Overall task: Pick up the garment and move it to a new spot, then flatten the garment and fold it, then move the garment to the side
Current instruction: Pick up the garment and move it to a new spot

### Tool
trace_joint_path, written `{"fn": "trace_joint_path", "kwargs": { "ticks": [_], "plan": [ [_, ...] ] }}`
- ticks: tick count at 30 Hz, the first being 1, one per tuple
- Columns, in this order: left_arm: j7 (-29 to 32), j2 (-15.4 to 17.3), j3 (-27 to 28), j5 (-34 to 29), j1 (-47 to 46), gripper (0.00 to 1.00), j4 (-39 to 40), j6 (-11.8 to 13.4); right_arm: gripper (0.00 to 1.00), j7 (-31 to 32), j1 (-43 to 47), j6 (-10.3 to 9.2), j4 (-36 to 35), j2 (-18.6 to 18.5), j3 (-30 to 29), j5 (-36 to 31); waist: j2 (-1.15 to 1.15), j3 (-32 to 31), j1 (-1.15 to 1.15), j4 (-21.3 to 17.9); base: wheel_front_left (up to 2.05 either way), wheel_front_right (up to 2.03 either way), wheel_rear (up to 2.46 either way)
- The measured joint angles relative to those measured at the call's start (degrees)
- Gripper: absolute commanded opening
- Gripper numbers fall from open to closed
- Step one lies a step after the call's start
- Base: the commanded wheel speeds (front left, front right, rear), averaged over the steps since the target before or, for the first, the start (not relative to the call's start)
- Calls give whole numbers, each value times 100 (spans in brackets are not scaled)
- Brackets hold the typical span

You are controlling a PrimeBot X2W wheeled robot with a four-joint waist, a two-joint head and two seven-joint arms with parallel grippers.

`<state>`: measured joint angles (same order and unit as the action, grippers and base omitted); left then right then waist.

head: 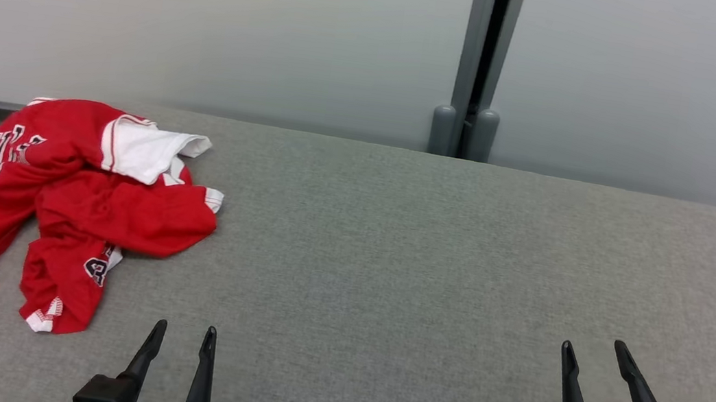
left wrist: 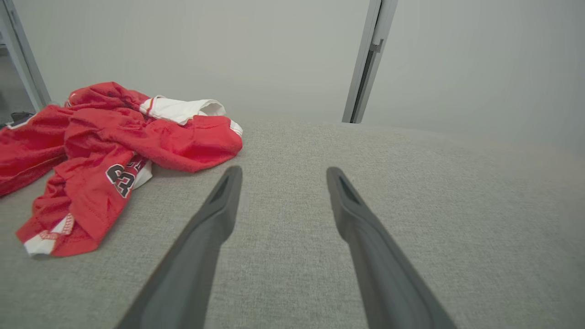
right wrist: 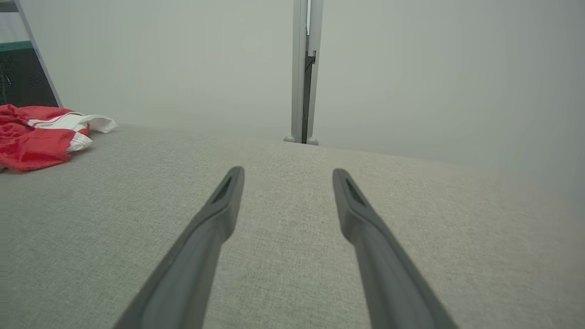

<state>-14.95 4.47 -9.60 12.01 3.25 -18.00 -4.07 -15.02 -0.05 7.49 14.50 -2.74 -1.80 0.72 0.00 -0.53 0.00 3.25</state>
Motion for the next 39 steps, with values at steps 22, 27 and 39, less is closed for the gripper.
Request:
{"fn": "trace_joint_path", "kwargs": {
  "ticks": [22, 27, 39],
  "plan": [
    [32, 186, 75, 148, 0, 100, 205, 110, 100, -2, -65, 0, -9, 0, 233, 165, 0, 53, 0, 2007, 0, 0, 0],
    [31, 175, 148, 286, 3, 100, 270, 126, 100, -2, -77, 0, -13, -1, 259, 162, 0, 94, 0, 2034, 0, 0, 0],
    [673, 1095, 980, 955, -1649, 100, 1317, -51, 100, -2, -223, 0, -107, 0, 110, -124, 0, 450, 0, 1845, 0, 0, 0]
  ]
}}
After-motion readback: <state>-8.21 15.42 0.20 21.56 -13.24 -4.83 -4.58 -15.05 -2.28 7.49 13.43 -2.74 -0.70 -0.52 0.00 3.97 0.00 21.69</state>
